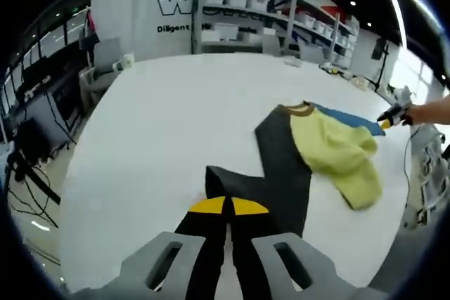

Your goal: Fold the garment on the visible template until the final outline fits inside the template.

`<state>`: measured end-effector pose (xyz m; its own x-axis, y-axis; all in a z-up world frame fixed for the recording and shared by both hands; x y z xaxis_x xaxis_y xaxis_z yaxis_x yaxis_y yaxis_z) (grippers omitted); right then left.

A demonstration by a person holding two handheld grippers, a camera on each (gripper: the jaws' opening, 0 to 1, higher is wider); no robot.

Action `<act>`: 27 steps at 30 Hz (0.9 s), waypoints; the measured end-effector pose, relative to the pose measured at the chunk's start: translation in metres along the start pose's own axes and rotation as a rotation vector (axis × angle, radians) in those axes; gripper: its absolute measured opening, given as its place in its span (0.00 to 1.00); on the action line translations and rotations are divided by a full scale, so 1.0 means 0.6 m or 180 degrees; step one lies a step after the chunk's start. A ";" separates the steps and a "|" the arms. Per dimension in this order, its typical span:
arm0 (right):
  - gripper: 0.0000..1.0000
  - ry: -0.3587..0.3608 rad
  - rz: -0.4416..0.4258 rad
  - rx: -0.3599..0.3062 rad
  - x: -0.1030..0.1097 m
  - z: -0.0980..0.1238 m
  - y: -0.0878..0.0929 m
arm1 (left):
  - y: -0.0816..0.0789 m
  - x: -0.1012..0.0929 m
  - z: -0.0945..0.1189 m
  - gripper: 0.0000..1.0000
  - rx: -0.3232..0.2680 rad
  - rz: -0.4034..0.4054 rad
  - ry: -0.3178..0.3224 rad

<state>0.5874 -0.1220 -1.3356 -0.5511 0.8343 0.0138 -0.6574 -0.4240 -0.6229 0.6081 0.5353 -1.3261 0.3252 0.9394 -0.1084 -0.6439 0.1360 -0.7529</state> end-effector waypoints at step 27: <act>0.63 -0.0702 0.0573 -0.0348 0.162 -0.082 -0.101 | 0.107 0.126 0.046 0.02 0.0232 0.0464 -0.0909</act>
Point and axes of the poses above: the point that each gripper's makers call its tool centre point, and the gripper's own axes: z roughly backward along the fingers, x roughly to its left, y roughly out of its underside, the point moved 7 cm from there along z, roughly backward along the fingers, and after that the axes turned 1 degree about x, right-handed, at the moved point
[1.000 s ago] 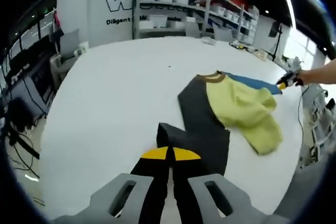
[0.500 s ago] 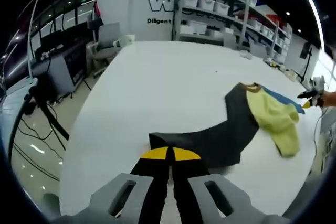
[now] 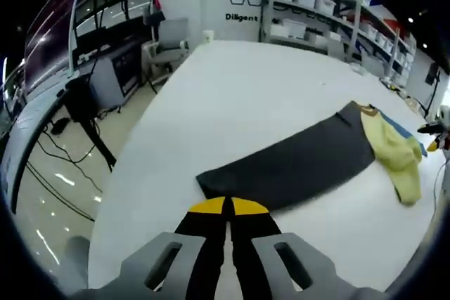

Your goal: Fold the garment on the visible template until the final outline fits inside the template.

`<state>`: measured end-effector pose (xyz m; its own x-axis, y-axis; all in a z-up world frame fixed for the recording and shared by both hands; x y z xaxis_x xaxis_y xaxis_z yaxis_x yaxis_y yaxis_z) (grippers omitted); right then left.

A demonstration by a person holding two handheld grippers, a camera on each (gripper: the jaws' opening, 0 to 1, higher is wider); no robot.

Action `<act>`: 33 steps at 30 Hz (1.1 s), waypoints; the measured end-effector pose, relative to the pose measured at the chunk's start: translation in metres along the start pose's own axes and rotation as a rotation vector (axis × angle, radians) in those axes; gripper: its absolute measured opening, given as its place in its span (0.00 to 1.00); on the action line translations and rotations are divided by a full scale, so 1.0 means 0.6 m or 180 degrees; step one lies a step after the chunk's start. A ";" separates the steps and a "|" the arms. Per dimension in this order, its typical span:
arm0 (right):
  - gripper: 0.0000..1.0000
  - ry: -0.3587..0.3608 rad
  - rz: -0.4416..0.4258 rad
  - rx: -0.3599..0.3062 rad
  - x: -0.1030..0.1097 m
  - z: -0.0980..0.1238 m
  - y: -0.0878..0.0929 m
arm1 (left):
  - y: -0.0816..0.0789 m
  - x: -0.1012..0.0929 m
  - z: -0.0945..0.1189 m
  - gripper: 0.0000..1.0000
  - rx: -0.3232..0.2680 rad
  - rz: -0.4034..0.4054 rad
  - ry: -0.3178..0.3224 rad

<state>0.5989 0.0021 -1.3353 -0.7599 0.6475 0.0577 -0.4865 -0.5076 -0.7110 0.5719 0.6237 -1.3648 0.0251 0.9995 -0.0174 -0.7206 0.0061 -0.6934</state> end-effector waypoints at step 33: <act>0.43 -0.0075 -0.0119 0.0303 0.008 -0.071 0.050 | 0.014 -0.101 0.050 0.00 -0.0201 -0.0272 0.0132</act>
Point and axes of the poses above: the point that each gripper's makers call its tool centre point, and the gripper's own axes: z roughly backward along the fingers, x roughly to its left, y roughly out of its underside, the point moved 7 cm from there along z, roughly backward along the fingers, and after that the axes turned 1 degree about x, right-handed, at the moved point
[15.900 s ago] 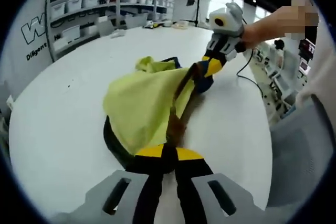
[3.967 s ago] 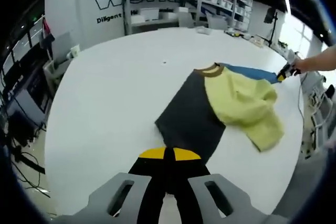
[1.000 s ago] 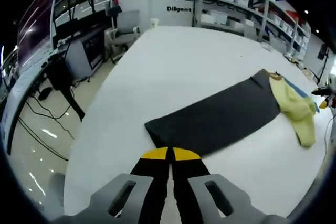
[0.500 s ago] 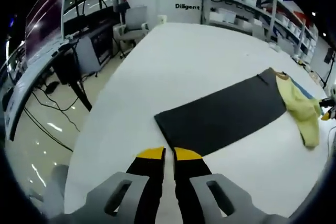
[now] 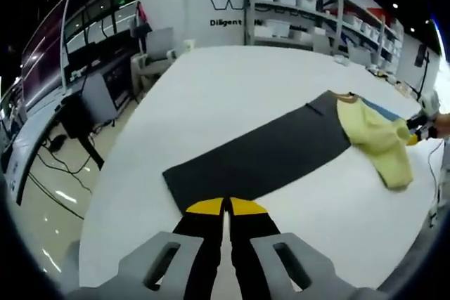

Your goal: Fold the garment on the visible template until the final outline fits inside the template.

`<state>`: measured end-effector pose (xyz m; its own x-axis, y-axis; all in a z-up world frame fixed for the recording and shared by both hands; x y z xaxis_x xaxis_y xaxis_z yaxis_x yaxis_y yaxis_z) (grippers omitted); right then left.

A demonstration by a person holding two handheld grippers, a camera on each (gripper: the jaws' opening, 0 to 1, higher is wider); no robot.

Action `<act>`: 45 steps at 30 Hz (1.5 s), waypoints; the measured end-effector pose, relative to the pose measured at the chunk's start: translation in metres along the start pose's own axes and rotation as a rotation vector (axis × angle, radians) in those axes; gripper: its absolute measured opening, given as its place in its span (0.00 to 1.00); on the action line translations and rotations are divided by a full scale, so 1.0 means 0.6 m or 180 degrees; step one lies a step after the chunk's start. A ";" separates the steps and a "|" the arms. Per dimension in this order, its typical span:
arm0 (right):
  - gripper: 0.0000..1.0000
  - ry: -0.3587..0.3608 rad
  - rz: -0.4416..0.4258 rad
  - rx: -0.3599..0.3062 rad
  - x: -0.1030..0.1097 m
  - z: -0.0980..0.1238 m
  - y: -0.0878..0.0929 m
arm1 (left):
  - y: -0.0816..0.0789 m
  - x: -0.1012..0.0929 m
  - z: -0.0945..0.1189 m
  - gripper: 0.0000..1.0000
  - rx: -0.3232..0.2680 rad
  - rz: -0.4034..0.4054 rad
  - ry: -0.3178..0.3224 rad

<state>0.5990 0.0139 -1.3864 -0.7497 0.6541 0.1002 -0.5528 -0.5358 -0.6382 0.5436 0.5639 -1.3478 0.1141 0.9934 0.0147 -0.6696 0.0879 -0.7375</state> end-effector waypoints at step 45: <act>0.00 -0.0038 -0.0308 0.0210 0.001 0.032 0.036 | 0.025 -0.168 0.033 0.00 0.0024 -0.0390 0.0663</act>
Point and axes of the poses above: the point that each gripper's makers call its tool centre point, and the gripper's own axes: z roughly backward along the fingers, x roughly to its left, y roughly out of its underside, the point moved 7 cm from there along z, roughly backward along the fingers, and after that the axes turned 1 degree about x, right-handed, at the moved point
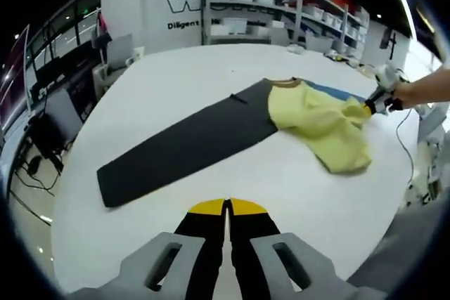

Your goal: Fold the garment on the visible template until the final outline fits inside the template.

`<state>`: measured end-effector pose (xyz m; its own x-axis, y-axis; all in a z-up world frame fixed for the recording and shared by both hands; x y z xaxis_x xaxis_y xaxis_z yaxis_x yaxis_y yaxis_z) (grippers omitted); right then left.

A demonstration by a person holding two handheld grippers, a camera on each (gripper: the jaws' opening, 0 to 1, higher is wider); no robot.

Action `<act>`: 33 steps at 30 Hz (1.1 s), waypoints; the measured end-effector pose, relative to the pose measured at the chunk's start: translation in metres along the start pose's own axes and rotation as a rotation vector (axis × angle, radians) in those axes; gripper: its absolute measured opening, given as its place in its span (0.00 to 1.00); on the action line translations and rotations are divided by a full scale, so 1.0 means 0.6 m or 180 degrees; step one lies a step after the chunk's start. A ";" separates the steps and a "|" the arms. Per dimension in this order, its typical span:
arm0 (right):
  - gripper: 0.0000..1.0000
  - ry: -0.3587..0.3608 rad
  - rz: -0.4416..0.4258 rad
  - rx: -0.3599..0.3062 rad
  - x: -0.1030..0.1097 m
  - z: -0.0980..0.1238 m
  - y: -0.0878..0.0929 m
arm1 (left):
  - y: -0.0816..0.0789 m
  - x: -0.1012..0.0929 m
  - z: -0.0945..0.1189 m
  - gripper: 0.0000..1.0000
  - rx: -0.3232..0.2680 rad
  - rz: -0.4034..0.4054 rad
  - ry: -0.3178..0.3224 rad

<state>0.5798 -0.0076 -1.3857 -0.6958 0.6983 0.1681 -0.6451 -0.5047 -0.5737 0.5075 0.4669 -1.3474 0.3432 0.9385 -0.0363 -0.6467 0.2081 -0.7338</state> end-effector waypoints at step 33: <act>0.00 -0.0313 -0.0033 -0.0289 0.144 0.089 0.055 | -0.006 -0.213 -0.129 0.10 0.0338 0.0125 0.1519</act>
<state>0.4814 0.0092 -1.3475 -0.7196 0.6479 0.2497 -0.6244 -0.4466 -0.6408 0.5187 0.3246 -1.3929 0.5750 0.7205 -0.3876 -0.7227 0.2253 -0.6534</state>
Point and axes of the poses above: the point that each gripper's makers call its tool centre point, and the gripper's own axes: z roughly backward along the fingers, x roughly to its left, y roughly out of its underside, the point moved 7 cm from there along z, roughly backward along the fingers, and after that the axes turned 1 degree about x, right-handed, at the moved point
